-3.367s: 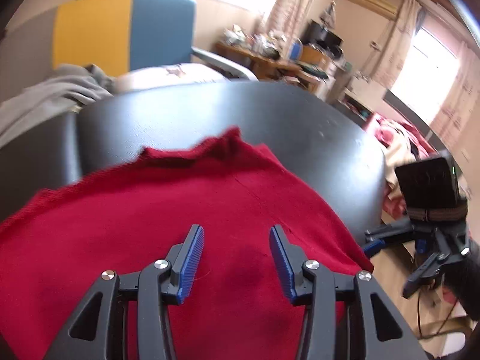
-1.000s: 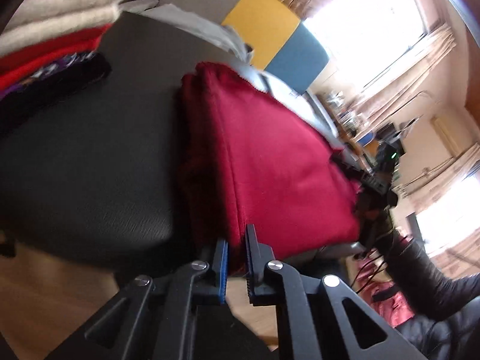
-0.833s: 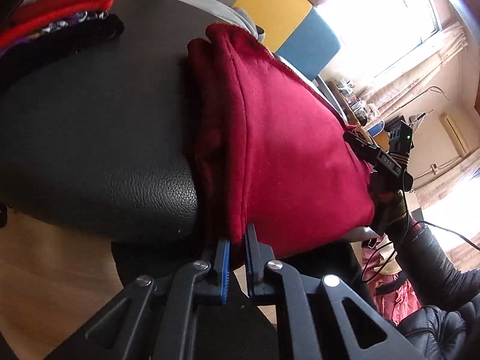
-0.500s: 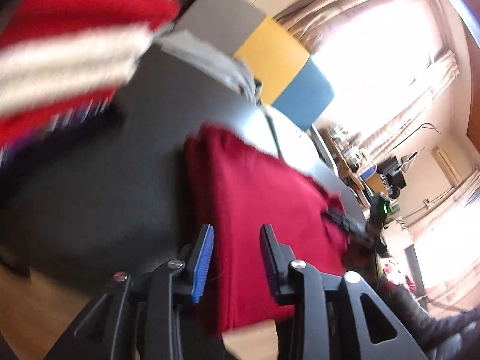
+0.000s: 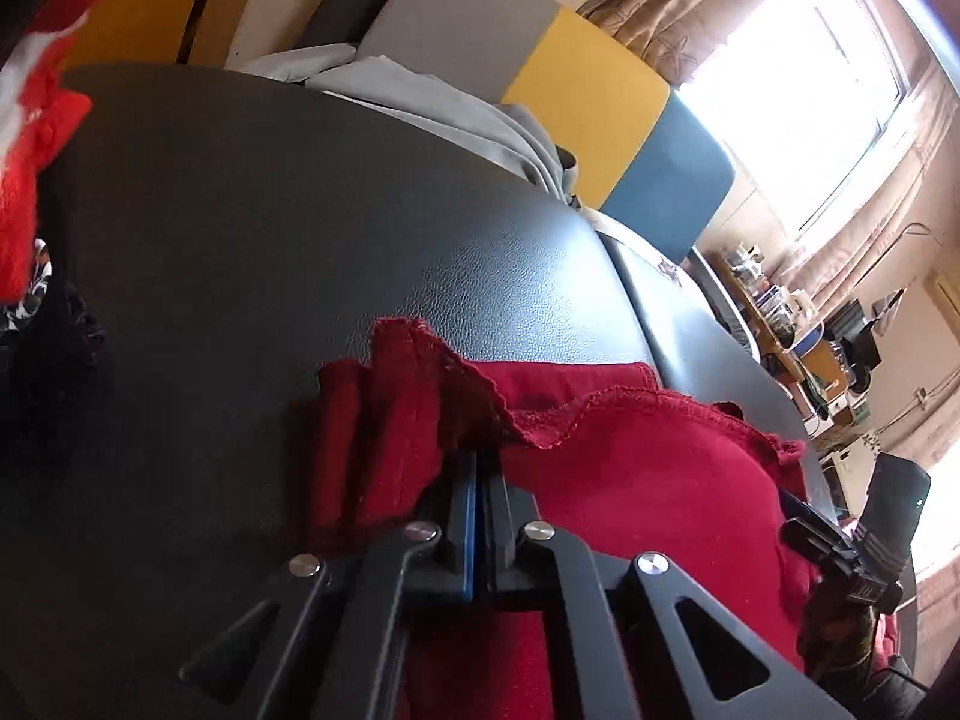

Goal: Fold clothes

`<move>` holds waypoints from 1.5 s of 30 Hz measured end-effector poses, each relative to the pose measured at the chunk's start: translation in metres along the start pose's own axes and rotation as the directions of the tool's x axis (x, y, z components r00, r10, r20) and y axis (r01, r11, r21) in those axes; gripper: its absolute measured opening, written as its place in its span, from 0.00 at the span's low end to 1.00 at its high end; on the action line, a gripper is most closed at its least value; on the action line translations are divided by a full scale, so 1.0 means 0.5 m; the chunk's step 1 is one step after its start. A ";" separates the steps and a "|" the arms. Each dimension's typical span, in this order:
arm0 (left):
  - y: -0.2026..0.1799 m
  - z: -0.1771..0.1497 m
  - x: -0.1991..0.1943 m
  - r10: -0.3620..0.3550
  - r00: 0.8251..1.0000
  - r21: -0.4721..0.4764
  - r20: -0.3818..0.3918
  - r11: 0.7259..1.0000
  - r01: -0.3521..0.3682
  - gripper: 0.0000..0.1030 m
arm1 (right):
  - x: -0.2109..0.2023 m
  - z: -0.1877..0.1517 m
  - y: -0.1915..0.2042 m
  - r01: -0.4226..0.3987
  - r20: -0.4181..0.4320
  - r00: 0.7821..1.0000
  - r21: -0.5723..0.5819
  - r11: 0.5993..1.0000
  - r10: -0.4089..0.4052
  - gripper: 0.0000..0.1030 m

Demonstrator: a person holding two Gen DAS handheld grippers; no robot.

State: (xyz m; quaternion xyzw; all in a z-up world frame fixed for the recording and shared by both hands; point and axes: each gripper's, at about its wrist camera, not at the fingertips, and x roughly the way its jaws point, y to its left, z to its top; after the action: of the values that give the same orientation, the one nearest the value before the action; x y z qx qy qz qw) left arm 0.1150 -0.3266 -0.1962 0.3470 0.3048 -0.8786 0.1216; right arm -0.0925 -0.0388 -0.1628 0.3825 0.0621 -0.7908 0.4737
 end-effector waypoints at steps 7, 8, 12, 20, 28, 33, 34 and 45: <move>-0.096 0.013 -0.014 0.134 0.991 0.118 -0.020 0.984 -0.131 0.25 | -0.020 0.003 -0.018 -0.064 0.027 0.998 0.059 0.996 0.063 1.00; -0.121 0.011 -0.020 0.123 0.992 0.154 -0.011 0.981 -0.120 0.28 | -0.027 0.004 -0.020 -0.072 0.030 0.997 0.071 0.995 0.070 1.00; -0.211 0.005 -0.024 0.075 0.997 0.282 0.005 0.957 -0.073 0.31 | -0.069 0.002 -0.040 -0.134 0.057 0.990 0.121 0.984 0.128 1.00; -0.322 -0.011 0.087 0.002 0.997 0.426 -0.083 0.904 0.034 0.33 | -0.074 0.069 -0.121 -0.278 0.054 0.961 0.204 0.939 0.273 1.00; -0.264 -0.004 0.111 -0.094 0.988 0.289 -0.119 0.949 0.125 0.28 | -0.036 0.042 -0.237 -0.271 0.166 0.962 0.442 0.855 0.219 0.84; -0.242 0.002 0.105 -0.156 0.981 0.218 -0.117 0.960 0.179 0.28 | -0.119 0.013 -0.266 -0.243 0.200 0.965 0.461 0.853 0.166 0.91; -0.243 0.001 0.103 -0.160 0.980 0.215 -0.117 0.960 0.182 0.28 | -0.132 0.007 -0.271 -0.229 0.187 0.969 0.460 0.858 0.159 0.91; -0.243 -0.001 0.106 -0.144 0.983 0.226 -0.116 0.960 0.167 0.28 | -0.111 0.049 -0.130 0.066 0.095 0.992 0.119 0.991 -0.077 0.89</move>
State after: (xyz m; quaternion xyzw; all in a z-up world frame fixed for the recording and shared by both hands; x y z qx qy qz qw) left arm 0.0250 -0.2313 -0.1779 0.3766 0.2307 -0.8972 -0.0050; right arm -0.1434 0.0239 -0.1259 0.3671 0.0062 -0.8276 0.4246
